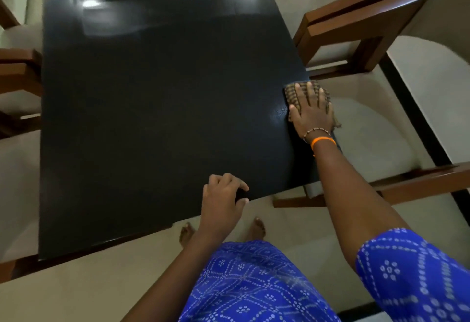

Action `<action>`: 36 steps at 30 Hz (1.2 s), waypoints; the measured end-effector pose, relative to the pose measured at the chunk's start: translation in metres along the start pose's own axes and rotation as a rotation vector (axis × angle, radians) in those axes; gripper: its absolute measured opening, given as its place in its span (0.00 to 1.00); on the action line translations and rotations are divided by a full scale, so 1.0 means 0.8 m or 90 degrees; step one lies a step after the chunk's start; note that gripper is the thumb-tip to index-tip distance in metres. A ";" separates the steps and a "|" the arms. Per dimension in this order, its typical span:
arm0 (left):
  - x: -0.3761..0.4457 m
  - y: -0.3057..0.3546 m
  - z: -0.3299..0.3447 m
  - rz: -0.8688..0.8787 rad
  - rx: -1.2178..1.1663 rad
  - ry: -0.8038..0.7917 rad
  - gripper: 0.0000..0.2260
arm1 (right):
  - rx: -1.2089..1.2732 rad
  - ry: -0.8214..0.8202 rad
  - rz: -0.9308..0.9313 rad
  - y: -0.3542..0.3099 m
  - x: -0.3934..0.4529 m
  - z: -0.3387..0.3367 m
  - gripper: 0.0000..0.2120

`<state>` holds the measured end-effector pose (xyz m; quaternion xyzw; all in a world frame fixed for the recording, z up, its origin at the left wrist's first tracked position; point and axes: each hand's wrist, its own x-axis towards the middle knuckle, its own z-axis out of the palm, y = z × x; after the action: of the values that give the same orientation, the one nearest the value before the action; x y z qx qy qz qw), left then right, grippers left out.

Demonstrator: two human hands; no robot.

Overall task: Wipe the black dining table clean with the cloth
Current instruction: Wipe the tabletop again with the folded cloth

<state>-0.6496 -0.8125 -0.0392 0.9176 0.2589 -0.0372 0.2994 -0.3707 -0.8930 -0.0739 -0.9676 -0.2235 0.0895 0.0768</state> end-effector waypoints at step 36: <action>-0.166 -0.178 -0.050 -0.194 -0.116 0.261 0.05 | -0.043 -0.049 -0.320 -0.243 -0.328 0.112 0.40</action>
<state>-0.8384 -0.7524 -0.0524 0.8254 0.4518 0.1285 0.3132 -0.7025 -0.8277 -0.0880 -0.8793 -0.4629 0.0970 0.0559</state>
